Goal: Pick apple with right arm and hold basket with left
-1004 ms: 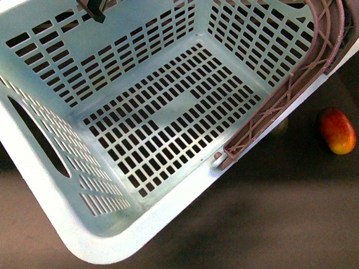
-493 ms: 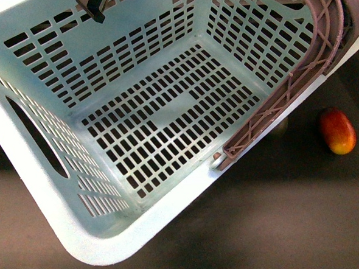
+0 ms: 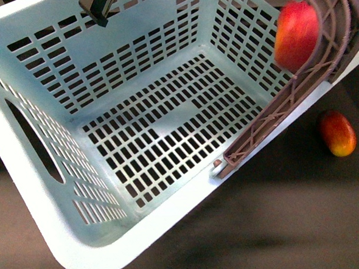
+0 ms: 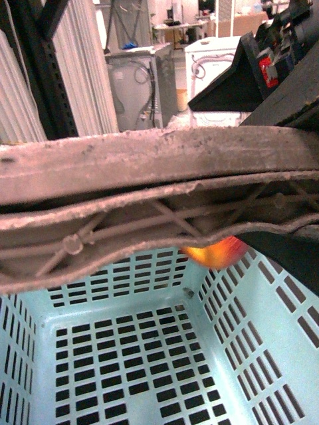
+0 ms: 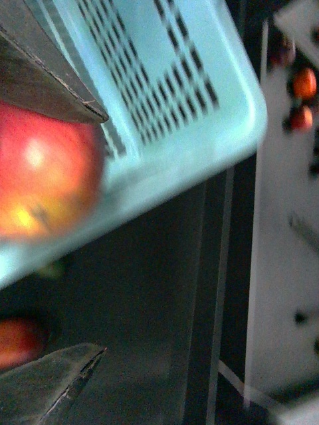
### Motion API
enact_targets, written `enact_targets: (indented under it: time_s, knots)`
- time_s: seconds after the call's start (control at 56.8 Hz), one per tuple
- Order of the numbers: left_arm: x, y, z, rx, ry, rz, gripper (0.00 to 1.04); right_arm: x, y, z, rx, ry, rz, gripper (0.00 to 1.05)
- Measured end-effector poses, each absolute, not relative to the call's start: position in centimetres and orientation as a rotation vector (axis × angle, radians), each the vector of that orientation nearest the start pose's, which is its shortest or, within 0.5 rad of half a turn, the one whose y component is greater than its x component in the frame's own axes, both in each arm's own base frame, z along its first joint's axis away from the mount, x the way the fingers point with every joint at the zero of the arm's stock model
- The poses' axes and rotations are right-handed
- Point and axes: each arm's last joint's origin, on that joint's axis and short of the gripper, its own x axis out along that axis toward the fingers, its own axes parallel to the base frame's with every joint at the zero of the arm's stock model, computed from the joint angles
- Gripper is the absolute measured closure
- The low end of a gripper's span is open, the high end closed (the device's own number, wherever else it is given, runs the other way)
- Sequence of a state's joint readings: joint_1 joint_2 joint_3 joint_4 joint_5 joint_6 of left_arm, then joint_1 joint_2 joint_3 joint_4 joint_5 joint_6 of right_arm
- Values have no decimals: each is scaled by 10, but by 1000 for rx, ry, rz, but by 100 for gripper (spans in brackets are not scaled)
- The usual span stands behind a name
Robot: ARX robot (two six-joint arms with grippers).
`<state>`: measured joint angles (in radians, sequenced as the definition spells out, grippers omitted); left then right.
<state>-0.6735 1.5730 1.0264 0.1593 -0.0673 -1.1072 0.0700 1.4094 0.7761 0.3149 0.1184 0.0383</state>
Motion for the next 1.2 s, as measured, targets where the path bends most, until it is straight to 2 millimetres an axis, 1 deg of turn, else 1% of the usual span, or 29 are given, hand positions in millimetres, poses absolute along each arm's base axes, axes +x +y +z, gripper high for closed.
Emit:
enact_targets:
  time_s: [0.035, 0.141, 0.546, 0.617, 0.687, 0.722, 0.74, 0.863, 0.881, 0.969, 0.987, 1.092, 1.198]
  knots:
    - [275, -217, 255, -912, 647, -328, 86, 293, 9, 238, 12, 309, -84, 9]
    - [276, -217, 254, -908, 641, -316, 87, 284, 5, 245, 17, 282, -92, 9]
    - [276, -216, 254, -917, 646, -315, 87, 283, 5, 245, 19, 270, -73, 10]
    - [276, -216, 254, -923, 649, -316, 87, 279, 2, 241, 23, 148, -17, 19]
    - [276, -216, 254, -926, 650, -316, 87, 268, 1, 233, 19, 57, -6, 30]
    - [276, -216, 254, -925, 650, -315, 87, 260, 1, 228, 14, 25, -2, 37]
    - [276, -216, 254, -925, 649, -315, 87, 257, 1, 227, 13, 21, -2, 38]
    - [276, -216, 254, -925, 649, -315, 87, 233, 1, 215, 7, -1, 1, 61]
    - [276, -216, 254, -925, 650, -316, 87, 231, 0, 214, 7, 0, 0, 63]
    - [276, -216, 254, -926, 652, -319, 87, 217, 0, 205, 6, 10, 0, 79]
    - [276, -217, 254, -926, 652, -319, 87, 216, 0, 204, 7, 12, -1, 80]
    - [276, -216, 254, -923, 650, -317, 87, 199, 0, 195, 4, 12, -1, 103]
    - [276, -216, 254, -923, 647, -313, 87, 187, 0, 190, 4, 8, -1, 103]
